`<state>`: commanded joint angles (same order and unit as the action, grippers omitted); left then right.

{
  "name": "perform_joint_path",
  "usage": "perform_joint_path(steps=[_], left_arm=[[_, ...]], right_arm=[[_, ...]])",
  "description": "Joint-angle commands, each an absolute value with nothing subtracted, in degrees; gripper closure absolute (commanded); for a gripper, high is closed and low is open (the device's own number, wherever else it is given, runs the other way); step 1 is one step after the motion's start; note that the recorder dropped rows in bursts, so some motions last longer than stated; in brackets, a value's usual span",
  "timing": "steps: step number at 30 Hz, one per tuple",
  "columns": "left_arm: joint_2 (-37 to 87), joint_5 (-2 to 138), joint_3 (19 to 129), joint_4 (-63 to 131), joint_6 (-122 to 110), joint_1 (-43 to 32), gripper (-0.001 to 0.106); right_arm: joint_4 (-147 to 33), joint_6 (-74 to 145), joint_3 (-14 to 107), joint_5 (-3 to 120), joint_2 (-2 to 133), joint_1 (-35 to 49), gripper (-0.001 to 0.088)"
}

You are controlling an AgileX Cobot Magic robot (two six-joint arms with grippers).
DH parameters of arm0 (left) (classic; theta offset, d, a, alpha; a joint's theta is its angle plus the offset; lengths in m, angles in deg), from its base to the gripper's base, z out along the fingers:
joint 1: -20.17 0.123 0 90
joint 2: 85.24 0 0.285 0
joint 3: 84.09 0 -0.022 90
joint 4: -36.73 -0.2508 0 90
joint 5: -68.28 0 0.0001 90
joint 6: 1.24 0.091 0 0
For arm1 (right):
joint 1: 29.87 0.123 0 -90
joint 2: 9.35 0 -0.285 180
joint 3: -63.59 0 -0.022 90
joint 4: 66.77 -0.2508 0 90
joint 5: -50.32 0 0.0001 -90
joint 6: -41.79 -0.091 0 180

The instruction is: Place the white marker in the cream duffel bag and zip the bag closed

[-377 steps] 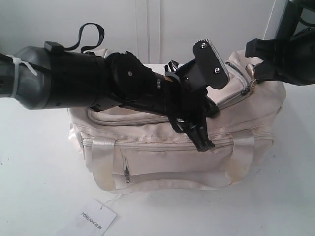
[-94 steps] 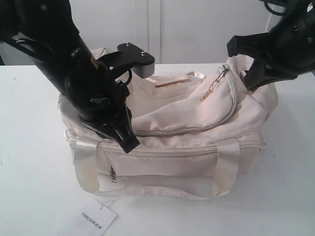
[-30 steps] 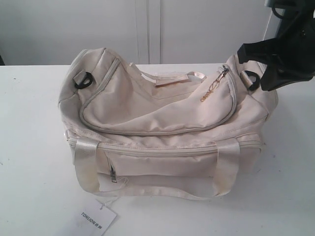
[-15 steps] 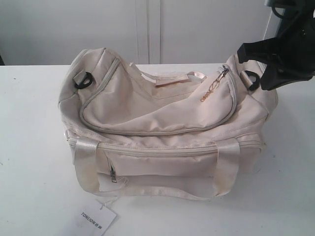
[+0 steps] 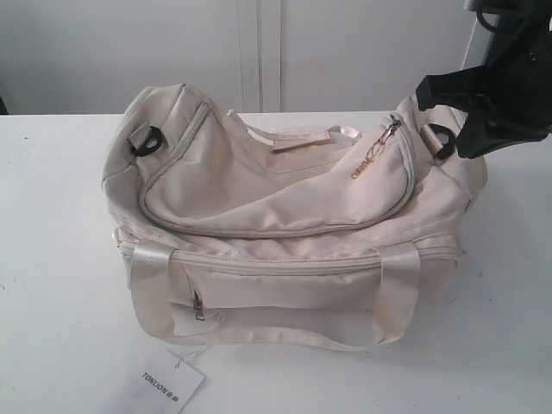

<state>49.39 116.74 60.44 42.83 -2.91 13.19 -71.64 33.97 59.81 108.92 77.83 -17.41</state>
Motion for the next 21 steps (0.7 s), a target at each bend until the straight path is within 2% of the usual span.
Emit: perform_joint_path(steps=[10,21], left_arm=[[60.44,115.41,58.82,42.21,-2.79,13.6,0.105],[71.11,98.72,40.24,42.21,-2.55,13.6,0.105]], right_arm=[[-71.64,33.97,59.81,108.92,77.83,-17.41,0.0868],[-71.64,33.97,59.81,108.92,77.83,-17.41,0.0868]])
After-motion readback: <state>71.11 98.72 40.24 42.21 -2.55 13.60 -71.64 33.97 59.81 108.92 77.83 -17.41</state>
